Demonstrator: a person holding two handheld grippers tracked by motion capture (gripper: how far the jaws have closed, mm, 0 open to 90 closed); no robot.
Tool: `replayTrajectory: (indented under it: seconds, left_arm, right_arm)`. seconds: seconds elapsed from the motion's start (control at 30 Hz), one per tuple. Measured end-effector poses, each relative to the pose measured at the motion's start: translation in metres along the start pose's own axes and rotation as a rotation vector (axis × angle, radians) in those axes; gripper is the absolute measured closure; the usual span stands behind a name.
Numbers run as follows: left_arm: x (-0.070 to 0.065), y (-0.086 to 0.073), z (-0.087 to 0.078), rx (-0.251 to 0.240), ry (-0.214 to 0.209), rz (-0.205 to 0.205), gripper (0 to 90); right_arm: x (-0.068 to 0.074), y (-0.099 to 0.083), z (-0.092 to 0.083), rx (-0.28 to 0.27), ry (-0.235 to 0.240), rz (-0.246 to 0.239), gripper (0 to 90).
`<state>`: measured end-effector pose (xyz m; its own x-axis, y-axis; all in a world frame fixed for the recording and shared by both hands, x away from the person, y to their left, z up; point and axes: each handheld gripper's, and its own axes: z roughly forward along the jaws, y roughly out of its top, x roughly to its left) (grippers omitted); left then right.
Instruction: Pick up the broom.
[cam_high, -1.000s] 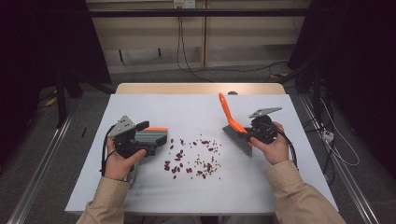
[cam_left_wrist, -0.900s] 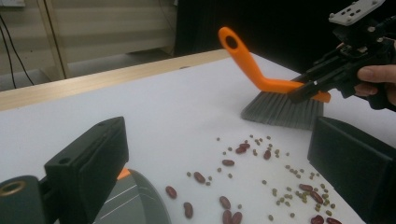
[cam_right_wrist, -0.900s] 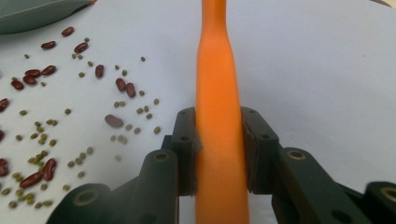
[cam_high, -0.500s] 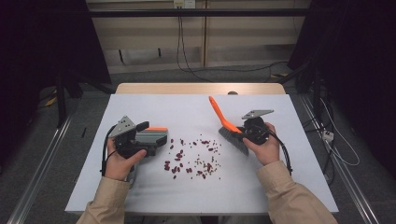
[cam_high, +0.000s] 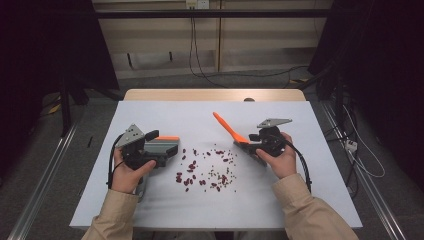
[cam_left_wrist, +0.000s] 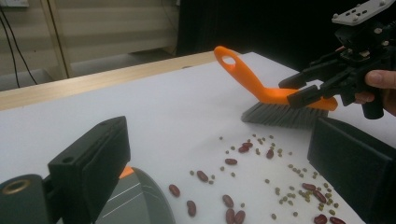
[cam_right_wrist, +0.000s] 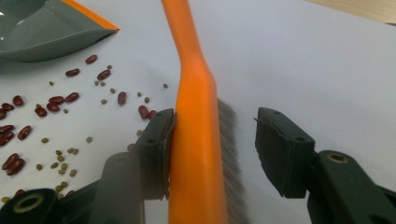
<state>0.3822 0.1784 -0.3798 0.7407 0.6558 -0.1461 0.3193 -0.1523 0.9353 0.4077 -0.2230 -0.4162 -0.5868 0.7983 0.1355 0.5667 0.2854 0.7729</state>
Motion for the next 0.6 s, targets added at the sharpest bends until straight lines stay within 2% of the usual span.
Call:
replayTrajectory:
  seconds: [0.07,0.1,0.17,0.33,0.53,0.6]
  left_arm:
    - [0.000,0.000,0.000,-0.001,0.000,0.000,5.8]
    - [0.000,0.000,0.000,-0.002,0.000,-0.001,5.8]
    - [0.000,0.000,0.000,0.001,-0.001,0.002,5.8]
    - [0.000,0.000,0.000,0.003,0.000,0.004,5.8]
    - [0.001,0.000,-0.001,-0.003,0.005,-0.002,5.9]
    - [0.001,0.000,-0.002,-0.005,0.005,-0.003,5.8]
  right_arm:
    - [0.001,-0.001,0.001,0.011,0.017,-0.009,66.6]
    - [0.003,-0.002,0.002,0.002,-0.007,-0.026,68.2]
    - [0.003,-0.003,0.002,-0.010,-0.024,-0.039,68.8]
    - [-0.006,-0.005,0.002,-0.037,-0.050,-0.011,70.1]
    - [-0.006,-0.006,0.005,-0.043,-0.091,-0.068,70.8]
    - [-0.003,-0.006,0.006,-0.038,-0.126,-0.100,70.7]
